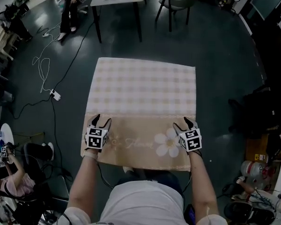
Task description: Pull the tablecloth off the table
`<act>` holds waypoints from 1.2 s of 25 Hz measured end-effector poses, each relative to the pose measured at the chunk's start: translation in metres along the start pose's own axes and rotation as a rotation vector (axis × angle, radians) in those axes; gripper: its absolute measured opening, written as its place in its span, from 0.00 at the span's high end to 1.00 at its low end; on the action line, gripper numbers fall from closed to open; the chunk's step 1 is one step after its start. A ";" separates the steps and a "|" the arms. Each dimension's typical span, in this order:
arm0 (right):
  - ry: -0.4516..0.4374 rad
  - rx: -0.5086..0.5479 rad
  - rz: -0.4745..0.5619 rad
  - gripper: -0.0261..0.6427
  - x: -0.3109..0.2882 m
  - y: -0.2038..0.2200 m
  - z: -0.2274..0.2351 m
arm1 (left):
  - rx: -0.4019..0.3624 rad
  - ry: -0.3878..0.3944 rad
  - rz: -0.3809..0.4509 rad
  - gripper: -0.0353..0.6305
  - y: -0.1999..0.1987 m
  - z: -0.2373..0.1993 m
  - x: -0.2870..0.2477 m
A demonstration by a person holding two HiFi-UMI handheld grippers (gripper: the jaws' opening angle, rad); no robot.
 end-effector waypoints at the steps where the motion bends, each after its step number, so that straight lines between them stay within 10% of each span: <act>1: 0.000 -0.002 -0.023 0.61 -0.005 0.006 0.005 | -0.004 0.002 -0.025 0.59 0.005 0.000 -0.006; 14: -0.051 -0.019 -0.271 0.61 -0.049 0.072 0.025 | -0.015 0.022 -0.269 0.57 0.076 0.014 -0.044; 30: 0.020 -0.123 -0.263 0.63 -0.040 0.085 0.016 | 0.060 0.012 -0.241 0.72 0.089 0.032 -0.040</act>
Point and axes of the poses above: the fingertips, and each gripper's own axes: x backward along the fingers, z to its right, y out of its underside, the point moved 7 cm from there along x, backward along the fingers, and after that the axes turned 11 degrees about -y, right-handed, at the moved point
